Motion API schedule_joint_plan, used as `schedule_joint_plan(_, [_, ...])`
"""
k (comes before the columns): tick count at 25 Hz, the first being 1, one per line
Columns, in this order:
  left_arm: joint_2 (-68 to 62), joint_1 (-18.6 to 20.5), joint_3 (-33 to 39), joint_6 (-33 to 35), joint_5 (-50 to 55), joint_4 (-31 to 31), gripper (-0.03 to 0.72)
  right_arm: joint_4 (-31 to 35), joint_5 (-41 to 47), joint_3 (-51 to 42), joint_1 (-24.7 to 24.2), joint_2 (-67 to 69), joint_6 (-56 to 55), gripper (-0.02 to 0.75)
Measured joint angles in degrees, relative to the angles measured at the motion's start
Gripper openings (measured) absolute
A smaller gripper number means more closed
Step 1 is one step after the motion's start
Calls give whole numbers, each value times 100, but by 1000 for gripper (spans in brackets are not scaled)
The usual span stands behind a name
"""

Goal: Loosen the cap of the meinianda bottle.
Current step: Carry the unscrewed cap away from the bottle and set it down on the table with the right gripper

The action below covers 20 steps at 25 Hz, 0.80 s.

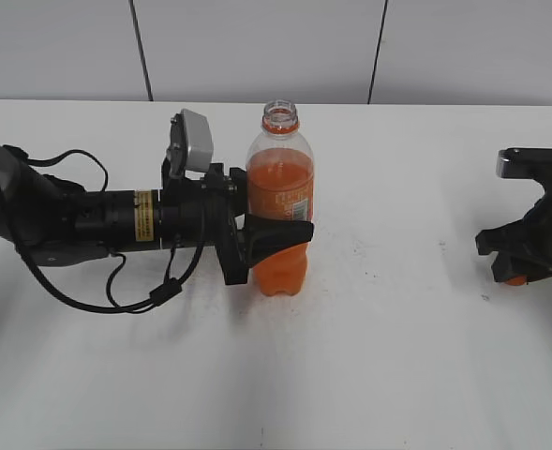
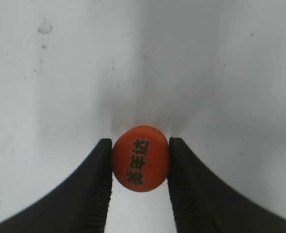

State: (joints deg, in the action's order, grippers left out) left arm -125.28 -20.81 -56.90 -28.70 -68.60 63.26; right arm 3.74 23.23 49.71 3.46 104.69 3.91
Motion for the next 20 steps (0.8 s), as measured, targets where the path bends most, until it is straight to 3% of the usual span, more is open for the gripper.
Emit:
schedule_joint_plan(7, [0, 0, 0, 0, 0, 0, 415, 0, 0, 0, 0, 2, 76, 303])
schedule_joint_plan(13, [0, 0, 0, 0, 0, 0, 415, 35, 119, 0, 0, 2, 77, 417])
schedule_joint_plan(20, [0, 0, 0, 0, 0, 0, 415, 441, 658, 282, 0, 2, 85, 439])
